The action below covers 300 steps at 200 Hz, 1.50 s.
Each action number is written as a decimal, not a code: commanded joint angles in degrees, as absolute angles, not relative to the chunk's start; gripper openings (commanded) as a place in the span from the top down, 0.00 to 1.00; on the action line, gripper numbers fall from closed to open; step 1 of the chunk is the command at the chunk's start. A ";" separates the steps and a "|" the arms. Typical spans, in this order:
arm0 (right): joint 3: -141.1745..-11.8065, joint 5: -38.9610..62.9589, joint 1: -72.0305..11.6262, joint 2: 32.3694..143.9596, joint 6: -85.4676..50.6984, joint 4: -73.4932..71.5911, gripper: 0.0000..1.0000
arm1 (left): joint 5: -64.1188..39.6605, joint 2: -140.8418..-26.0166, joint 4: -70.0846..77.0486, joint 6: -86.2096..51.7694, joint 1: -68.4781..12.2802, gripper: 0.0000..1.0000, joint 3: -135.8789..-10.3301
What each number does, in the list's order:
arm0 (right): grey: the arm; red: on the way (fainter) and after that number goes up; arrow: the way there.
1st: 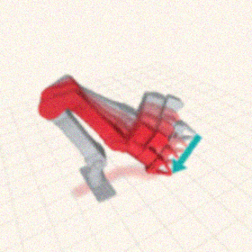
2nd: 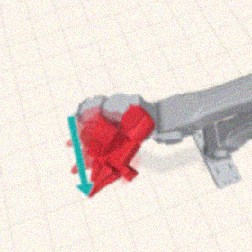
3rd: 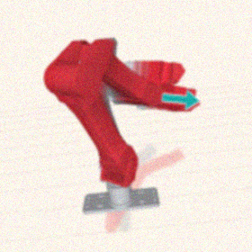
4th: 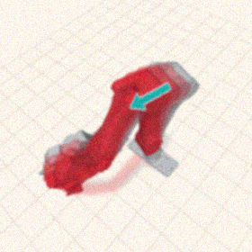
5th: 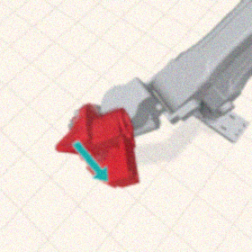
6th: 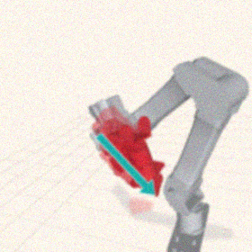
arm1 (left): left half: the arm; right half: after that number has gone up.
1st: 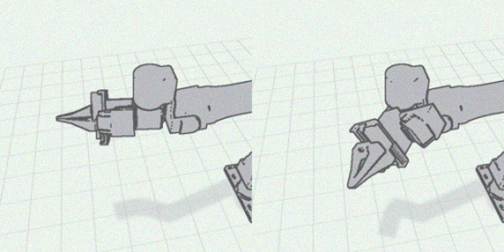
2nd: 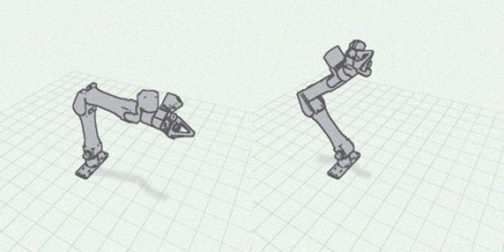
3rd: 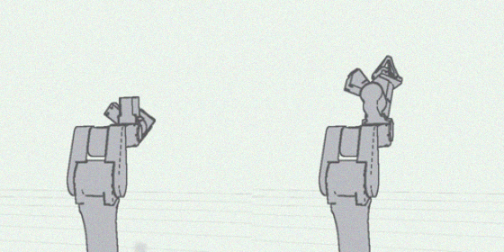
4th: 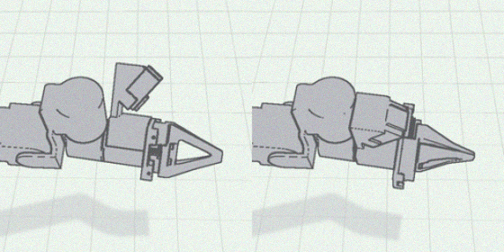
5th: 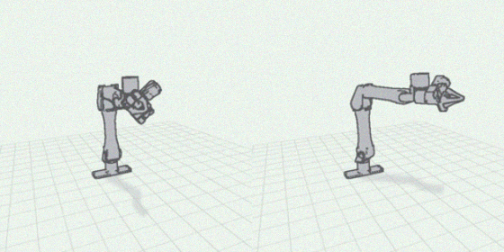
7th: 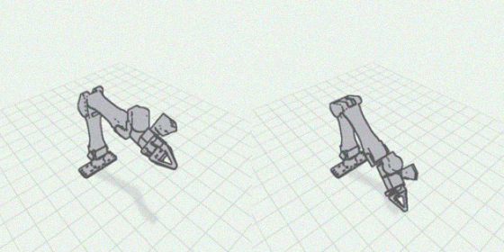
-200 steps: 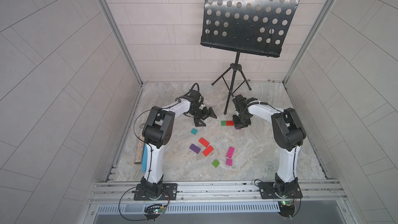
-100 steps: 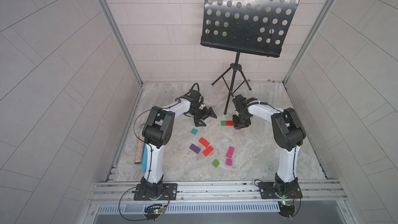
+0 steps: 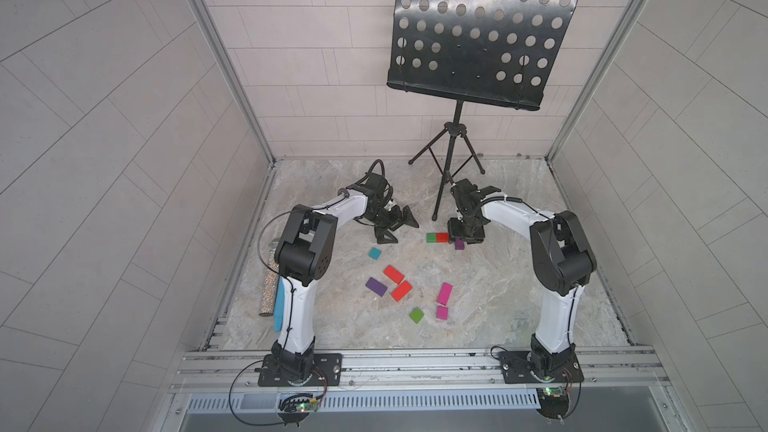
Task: Assemble the number 7 with building blocks
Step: Assemble the building block at the center of the board, then pick up the building block from the center of the board.
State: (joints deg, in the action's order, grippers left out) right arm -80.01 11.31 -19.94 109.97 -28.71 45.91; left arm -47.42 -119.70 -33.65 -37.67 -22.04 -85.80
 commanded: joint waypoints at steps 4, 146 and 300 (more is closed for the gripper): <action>-79.59 10.97 -20.13 106.02 -29.55 47.60 0.36 | -47.99 -120.54 -33.31 -37.62 -22.35 0.00 -85.69; -60.72 12.26 -32.80 86.43 -50.85 49.66 0.36 | -37.02 -112.66 -44.56 -24.40 -20.13 0.00 -81.78; -62.23 9.64 -43.01 98.50 -61.44 46.58 0.40 | -32.54 -101.75 -44.49 -21.85 -19.86 0.00 -71.31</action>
